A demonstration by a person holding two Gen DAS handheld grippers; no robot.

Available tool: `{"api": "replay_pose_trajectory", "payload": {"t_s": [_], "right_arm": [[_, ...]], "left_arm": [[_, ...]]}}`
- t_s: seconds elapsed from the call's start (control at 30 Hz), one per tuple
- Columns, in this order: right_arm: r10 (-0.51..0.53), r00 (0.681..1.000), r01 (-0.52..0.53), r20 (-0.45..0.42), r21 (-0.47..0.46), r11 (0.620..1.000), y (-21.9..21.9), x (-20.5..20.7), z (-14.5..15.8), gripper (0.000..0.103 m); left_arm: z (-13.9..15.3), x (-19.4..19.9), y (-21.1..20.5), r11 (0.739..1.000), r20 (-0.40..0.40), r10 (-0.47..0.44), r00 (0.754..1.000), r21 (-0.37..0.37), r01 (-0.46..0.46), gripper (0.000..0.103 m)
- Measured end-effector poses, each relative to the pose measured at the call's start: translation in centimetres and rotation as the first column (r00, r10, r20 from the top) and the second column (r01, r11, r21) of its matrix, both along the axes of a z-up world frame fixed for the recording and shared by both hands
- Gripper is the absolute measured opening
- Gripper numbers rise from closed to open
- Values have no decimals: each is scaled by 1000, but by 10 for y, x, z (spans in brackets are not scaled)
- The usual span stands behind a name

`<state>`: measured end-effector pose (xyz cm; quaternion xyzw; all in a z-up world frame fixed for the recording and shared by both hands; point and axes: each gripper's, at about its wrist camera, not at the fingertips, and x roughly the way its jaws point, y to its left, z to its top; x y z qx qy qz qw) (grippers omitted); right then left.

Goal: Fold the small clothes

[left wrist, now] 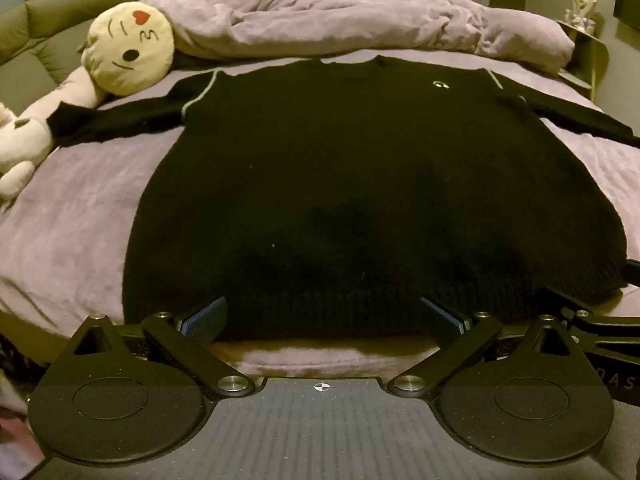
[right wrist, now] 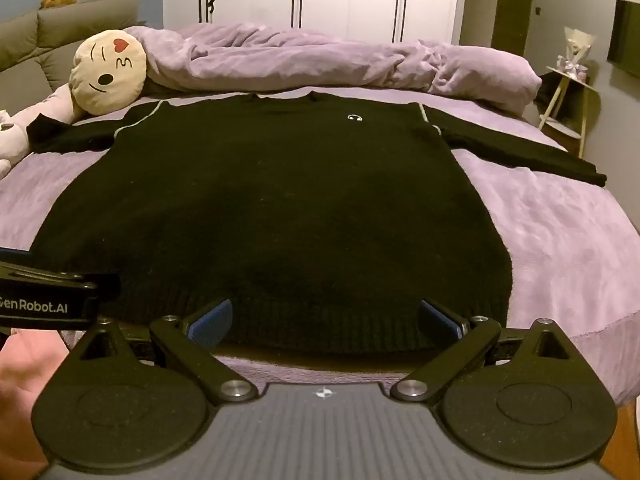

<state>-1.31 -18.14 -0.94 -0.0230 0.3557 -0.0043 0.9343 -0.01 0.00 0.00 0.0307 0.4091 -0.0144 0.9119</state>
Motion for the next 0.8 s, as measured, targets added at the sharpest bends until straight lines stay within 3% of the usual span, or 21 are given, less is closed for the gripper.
{"api": "replay_pose_trajectory", "payload": {"t_s": [0.8], "right_arm": [[-11,1000,11,8,13,1000,-4,2,1,99]], "left_arm": [[0,0,0,1000,1,1,1000,6,-1,103]]}}
